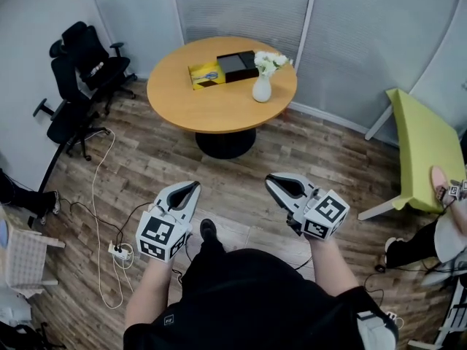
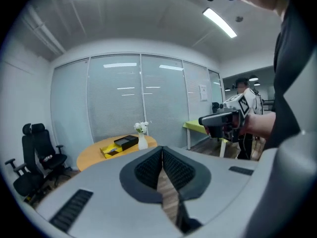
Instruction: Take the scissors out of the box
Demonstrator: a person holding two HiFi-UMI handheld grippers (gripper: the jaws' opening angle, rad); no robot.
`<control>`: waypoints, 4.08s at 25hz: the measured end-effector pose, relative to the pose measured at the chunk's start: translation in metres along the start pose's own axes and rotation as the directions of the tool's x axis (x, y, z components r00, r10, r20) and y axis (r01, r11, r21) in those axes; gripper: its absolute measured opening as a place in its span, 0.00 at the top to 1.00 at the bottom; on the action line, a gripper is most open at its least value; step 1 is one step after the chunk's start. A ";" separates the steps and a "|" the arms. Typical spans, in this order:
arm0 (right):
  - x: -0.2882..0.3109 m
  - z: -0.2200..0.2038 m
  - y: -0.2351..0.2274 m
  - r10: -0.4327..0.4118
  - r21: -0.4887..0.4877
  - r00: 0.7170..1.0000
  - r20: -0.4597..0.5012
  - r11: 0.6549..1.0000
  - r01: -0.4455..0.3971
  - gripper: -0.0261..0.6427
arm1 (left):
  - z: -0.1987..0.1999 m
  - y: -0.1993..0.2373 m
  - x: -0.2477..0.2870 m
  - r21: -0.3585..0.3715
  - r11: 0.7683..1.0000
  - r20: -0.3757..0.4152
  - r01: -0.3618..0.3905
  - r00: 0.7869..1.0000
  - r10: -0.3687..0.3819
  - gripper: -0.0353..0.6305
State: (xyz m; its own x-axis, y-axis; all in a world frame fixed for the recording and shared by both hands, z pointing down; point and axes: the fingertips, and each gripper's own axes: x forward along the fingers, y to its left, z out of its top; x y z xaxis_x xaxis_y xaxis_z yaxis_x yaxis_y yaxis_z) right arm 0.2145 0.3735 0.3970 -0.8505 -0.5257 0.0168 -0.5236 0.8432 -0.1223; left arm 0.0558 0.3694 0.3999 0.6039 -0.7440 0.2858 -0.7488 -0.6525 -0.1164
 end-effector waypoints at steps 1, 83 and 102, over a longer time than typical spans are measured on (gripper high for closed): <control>0.002 0.000 -0.005 -0.011 0.001 1.000 -0.006 1.000 0.011 0.90 | 0.007 0.007 0.005 0.009 1.000 0.016 0.003 1.000 -0.003 0.93; 0.513 -0.020 -0.421 0.107 0.233 0.969 -0.221 0.971 -0.054 0.90 | -0.006 0.506 0.372 -0.316 0.949 -0.014 0.010 1.000 -0.016 0.93; 0.587 -0.099 -0.545 -0.026 -0.091 0.788 -0.615 0.995 -0.039 0.90 | -0.028 0.577 0.429 -0.346 0.934 0.007 0.094 0.995 -0.098 0.93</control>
State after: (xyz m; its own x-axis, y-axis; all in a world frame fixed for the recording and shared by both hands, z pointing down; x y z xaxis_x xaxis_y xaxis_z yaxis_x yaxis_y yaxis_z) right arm -0.0041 -0.3834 0.5719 -0.6875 -0.3662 0.6271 -0.4923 0.8699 -0.0316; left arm -0.1247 -0.3216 0.4818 0.6761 -0.6776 0.2895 -0.7367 -0.6295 0.2471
